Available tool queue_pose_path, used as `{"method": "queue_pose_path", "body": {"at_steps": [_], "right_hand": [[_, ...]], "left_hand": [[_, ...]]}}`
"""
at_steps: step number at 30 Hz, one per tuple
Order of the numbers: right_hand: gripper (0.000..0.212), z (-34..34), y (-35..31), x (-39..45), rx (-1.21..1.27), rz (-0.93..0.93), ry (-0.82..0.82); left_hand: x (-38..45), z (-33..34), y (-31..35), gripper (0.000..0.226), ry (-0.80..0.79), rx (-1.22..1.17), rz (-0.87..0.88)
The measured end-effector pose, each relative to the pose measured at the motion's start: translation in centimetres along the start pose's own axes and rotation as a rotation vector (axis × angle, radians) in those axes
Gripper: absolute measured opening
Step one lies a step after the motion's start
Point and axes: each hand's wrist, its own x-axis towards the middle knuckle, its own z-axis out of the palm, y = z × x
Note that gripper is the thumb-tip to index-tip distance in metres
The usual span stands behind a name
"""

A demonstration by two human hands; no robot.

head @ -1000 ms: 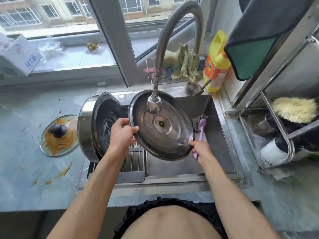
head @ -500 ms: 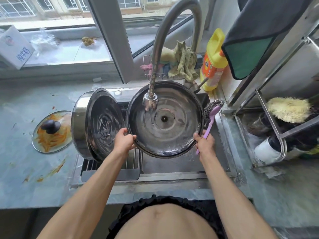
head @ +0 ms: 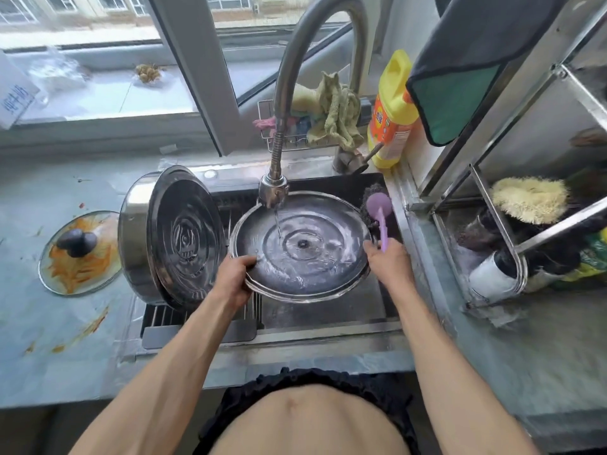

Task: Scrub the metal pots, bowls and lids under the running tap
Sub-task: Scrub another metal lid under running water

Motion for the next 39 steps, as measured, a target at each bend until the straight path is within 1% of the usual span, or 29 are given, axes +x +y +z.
{"method": "queue_pose_path", "body": {"at_steps": [2,3,5,8,12,15,18,20,21,23,26,29,31,32,33,34,35,36,37,39], "right_hand": [[0.044,0.2,-0.2,-0.5,-0.114,-0.037,0.019],[0.041,0.3,-0.2,-0.7,-0.134,-0.065,0.037],[0.032,0.4,-0.2,-0.9,-0.165,-0.111,0.056],[0.026,0.4,-0.2,-0.9,-0.169,-0.109,0.031],[0.023,0.0,0.5,-0.8,-0.172,-0.092,0.016],[0.026,-0.3,0.9,-0.6,-0.137,-0.068,-0.036],[0.031,-0.5,0.7,-0.4,-0.014,-0.016,-0.095],[0.033,-0.6,0.1,-0.5,0.176,0.091,-0.137],[0.032,-0.7,-0.3,-0.6,0.265,0.156,-0.158],[0.034,-1.2,-1.0,-0.6,0.351,0.239,-0.174],[0.045,-2.2,-2.6,-0.5,0.480,0.266,-0.190],[0.056,-2.8,-4.3,-0.4,0.629,0.281,-0.225],[0.059,-2.9,-5.0,-0.2,0.722,0.304,-0.159],[0.055,-2.9,-5.1,0.0,0.750,0.312,-0.104],[0.046,-2.9,-5.3,0.1,0.773,0.313,-0.057],[0.035,-2.9,-5.3,0.1,0.776,0.315,-0.026],[0.027,-2.9,-5.3,0.0,0.758,0.317,-0.005],[0.024,-2.9,-5.2,0.0,0.731,0.323,0.011],[0.026,-2.9,-5.0,0.1,0.713,0.334,0.024],[0.036,-3.1,-4.3,0.0,0.730,0.362,0.049]], "left_hand": [[0.0,-0.2,-0.3,0.010,-0.008,-0.018,0.053],[-0.2,-0.2,-0.4,0.009,-0.009,-0.037,0.052],[-0.2,-0.4,-0.4,0.013,-0.013,-0.065,0.042],[0.4,-0.9,-0.4,0.019,0.023,-0.084,0.056],[0.2,-0.5,-0.1,0.016,0.075,0.061,0.187],[0.0,0.2,0.1,0.017,0.028,0.241,0.310],[-1.0,1.9,-0.1,0.019,-0.045,0.413,0.424],[-1.5,3.3,-1.0,0.018,-0.052,0.461,0.465],[-1.4,3.8,-1.7,0.021,-0.039,0.478,0.476],[-1.6,4.5,-2.7,0.029,-0.037,0.511,0.499],[-2.6,5.2,-3.9,0.025,-0.147,0.642,0.603],[-3.4,5.3,-4.7,0.038,-0.267,0.767,0.770],[-3.6,5.1,-5.2,0.040,-0.327,0.852,0.922],[-3.5,5.0,-5.5,0.040,-0.357,0.891,0.990],[-3.3,4.9,-5.8,0.041,-0.379,0.916,1.022],[-3.2,4.8,-5.8,0.041,-0.395,0.929,1.018],[-2.9,4.6,-5.9,0.041,-0.385,0.942,0.974],[-2.7,4.6,-5.8,0.042,-0.356,0.953,0.916],[-2.4,4.5,-5.6,0.045,-0.310,0.965,0.849],[-2.8,4.4,-4.8,0.060,-0.208,0.948,0.675]]}}
